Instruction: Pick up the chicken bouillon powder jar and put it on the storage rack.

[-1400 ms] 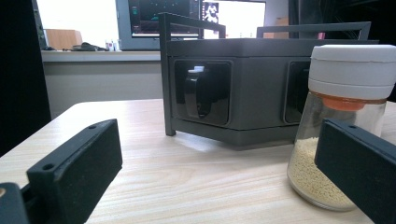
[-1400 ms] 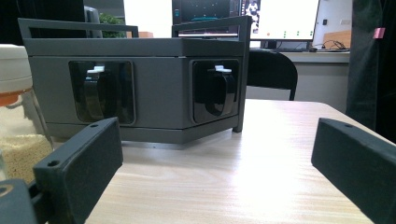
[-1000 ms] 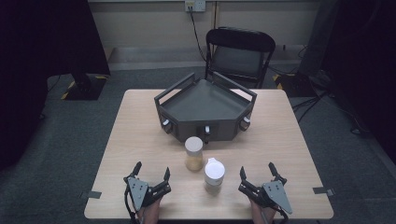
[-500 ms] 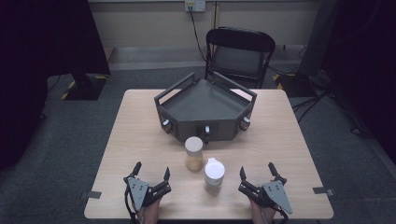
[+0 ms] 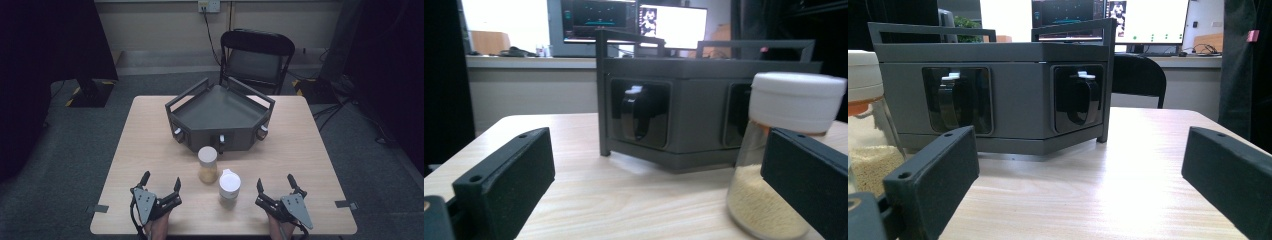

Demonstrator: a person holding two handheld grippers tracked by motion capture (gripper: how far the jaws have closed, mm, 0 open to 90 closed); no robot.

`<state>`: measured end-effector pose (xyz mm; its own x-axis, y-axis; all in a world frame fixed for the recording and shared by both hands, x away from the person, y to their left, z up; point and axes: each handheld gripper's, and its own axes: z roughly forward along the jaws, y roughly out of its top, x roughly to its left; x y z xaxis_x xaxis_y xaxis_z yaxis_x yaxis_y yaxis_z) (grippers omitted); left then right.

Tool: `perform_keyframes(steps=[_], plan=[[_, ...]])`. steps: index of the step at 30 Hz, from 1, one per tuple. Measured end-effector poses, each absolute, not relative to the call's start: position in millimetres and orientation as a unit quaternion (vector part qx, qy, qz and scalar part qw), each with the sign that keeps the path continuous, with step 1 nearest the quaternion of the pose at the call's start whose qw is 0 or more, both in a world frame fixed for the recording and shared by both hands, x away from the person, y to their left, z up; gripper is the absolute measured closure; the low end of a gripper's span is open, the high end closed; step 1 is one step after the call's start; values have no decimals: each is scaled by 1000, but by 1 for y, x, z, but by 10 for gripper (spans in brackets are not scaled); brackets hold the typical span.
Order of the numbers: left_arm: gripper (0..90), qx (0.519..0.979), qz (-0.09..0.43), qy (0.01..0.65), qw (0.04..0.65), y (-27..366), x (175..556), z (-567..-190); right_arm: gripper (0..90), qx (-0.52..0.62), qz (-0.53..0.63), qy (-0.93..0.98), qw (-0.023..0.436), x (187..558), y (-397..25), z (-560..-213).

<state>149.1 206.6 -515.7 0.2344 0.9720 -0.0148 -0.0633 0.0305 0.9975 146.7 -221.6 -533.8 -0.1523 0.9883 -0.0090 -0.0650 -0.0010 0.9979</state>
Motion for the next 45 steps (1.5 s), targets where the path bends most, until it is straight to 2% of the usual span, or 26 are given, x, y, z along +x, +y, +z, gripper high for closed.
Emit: perform_keyframes(steps=[16,29,45], plan=[[0,560,411,381,610,209,157,-492,9,443,552,522,477,147,-222,-534],[0,575,408,356,613,204,166,-479,10,443,552,522,477,147,-222,-534],[0,593,376,331,631,197,191,-466,11,444,551,521,478,147,-221,-534]])
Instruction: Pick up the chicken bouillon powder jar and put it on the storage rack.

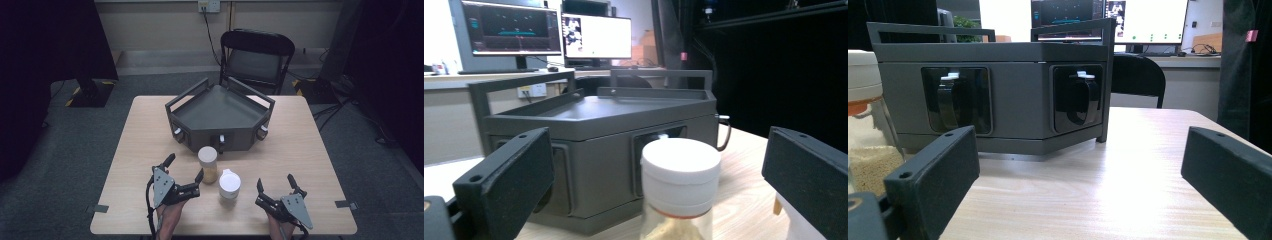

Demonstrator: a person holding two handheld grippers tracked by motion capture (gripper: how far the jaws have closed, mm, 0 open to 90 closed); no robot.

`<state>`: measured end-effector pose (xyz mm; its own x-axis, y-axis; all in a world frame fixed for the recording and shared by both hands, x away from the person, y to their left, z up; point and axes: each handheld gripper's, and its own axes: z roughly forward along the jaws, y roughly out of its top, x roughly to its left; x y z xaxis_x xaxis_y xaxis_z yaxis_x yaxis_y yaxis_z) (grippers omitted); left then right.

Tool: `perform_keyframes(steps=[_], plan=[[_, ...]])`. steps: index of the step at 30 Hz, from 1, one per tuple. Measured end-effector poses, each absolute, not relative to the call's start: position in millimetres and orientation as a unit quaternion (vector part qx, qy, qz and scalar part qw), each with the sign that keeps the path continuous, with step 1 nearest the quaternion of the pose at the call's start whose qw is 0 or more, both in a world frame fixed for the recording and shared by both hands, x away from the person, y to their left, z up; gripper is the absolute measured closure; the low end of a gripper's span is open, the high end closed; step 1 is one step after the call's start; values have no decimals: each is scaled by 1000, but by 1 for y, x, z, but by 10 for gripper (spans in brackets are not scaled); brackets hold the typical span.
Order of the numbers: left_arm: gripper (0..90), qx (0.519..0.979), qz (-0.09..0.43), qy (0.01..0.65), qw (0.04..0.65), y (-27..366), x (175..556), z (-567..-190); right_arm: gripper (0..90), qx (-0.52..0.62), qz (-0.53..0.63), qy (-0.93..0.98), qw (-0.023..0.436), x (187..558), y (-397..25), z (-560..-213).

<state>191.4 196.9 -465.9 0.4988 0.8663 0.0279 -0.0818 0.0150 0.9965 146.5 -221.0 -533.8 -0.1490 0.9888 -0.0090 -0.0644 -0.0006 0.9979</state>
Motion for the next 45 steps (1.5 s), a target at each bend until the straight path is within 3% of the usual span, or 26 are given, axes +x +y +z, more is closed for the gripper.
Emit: perform_keyframes(steps=[14,39,45], plan=[[35,616,357,329,620,173,221,-466,11,445,550,520,479,146,-220,-534],[234,662,299,367,580,161,251,-474,11,445,550,520,479,146,-220,-534],[288,656,297,373,585,162,251,-475,11,445,550,520,479,146,-220,-534]])
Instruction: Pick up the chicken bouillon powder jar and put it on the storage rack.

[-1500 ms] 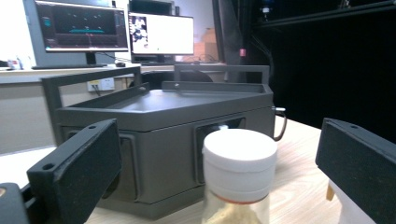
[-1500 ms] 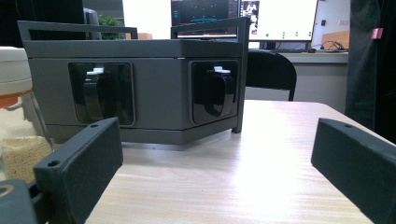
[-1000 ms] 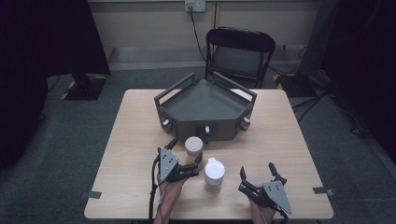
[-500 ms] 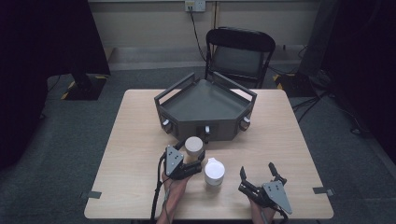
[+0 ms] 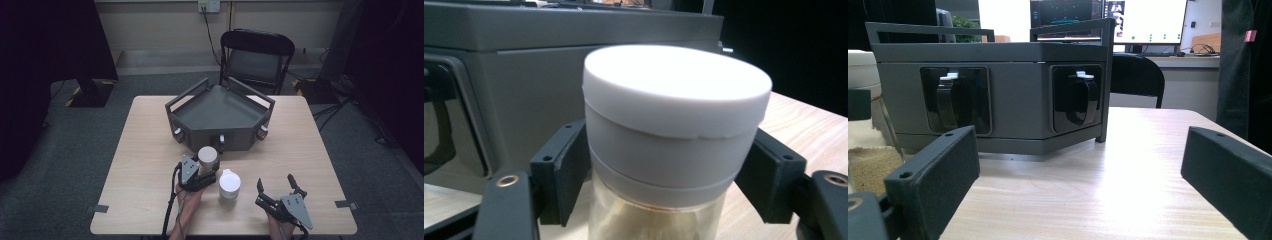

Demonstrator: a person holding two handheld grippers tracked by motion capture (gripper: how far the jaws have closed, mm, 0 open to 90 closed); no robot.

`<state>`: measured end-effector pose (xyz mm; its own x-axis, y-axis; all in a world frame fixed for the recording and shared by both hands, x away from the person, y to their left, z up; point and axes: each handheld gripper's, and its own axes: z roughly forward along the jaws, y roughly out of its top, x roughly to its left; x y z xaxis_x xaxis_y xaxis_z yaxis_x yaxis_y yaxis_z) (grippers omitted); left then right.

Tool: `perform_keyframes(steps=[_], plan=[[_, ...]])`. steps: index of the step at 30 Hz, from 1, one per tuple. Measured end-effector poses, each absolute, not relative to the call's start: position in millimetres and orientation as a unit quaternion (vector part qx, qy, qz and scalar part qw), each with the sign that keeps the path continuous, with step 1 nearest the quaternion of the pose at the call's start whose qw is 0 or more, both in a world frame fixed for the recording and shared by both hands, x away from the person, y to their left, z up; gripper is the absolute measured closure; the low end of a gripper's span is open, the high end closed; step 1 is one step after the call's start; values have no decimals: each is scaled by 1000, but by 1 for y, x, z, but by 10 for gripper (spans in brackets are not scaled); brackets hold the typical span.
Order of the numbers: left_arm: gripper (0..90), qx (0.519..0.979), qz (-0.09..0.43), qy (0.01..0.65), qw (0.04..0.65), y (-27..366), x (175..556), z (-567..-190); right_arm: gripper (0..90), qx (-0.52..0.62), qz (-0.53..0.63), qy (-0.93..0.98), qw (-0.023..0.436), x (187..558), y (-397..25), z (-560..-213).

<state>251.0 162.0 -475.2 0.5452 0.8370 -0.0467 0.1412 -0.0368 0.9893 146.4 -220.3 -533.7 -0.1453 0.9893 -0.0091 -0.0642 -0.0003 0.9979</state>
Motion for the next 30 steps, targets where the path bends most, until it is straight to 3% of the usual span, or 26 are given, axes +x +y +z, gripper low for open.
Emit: perform_keyframes(steps=[10,30], plan=[[343,655,312,369,581,156,248,-476,11,444,550,520,479,146,-221,-534],[350,640,319,380,586,160,241,-470,11,443,551,521,478,146,-221,-534]])
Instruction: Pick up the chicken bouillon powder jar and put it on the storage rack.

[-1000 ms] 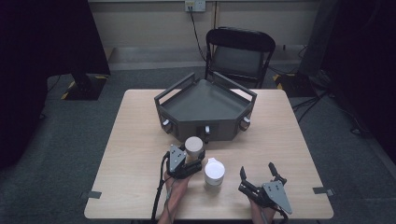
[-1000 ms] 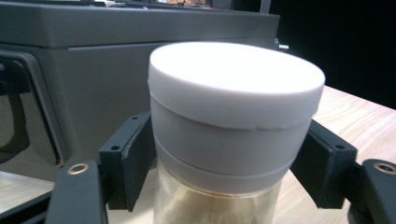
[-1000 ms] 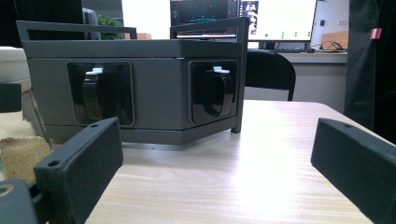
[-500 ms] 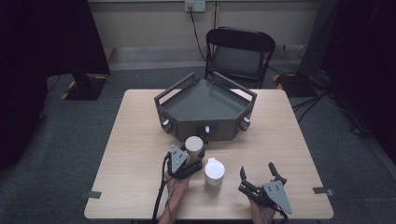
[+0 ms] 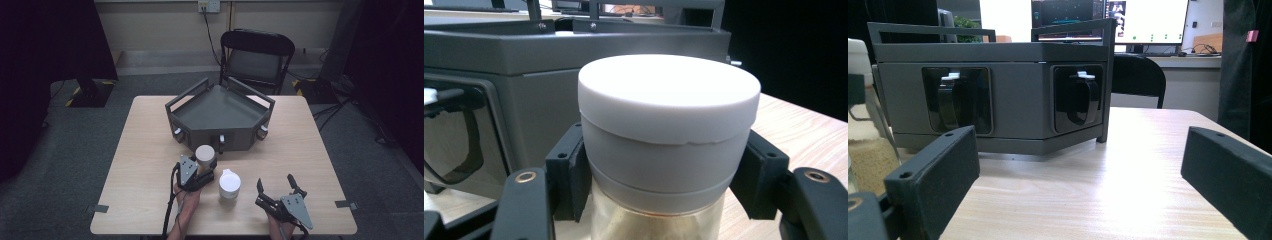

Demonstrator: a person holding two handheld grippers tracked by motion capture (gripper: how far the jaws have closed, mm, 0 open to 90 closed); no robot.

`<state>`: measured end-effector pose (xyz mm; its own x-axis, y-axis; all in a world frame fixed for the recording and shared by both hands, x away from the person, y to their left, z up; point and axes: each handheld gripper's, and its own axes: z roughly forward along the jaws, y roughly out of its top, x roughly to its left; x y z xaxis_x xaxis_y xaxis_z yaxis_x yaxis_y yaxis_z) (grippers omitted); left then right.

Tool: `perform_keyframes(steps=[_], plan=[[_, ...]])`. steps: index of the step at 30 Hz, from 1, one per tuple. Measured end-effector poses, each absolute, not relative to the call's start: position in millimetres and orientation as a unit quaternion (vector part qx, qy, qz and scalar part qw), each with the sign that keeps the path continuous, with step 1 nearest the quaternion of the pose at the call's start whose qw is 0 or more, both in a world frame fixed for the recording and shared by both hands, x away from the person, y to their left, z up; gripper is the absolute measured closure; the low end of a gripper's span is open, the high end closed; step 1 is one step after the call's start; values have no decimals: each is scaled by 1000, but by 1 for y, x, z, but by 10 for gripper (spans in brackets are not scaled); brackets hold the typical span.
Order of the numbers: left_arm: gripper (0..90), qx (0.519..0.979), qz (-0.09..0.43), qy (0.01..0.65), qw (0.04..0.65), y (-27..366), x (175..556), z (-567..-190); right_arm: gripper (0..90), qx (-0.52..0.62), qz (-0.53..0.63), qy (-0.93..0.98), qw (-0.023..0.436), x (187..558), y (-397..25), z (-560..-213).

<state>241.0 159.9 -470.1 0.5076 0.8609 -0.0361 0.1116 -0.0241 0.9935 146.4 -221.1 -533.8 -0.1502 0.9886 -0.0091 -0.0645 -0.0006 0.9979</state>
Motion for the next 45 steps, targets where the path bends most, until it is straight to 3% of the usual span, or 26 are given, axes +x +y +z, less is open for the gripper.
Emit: perform_keyframes(steps=[45], plan=[[350,634,337,365,593,170,236,-433,11,444,551,521,478,146,-221,-534]])
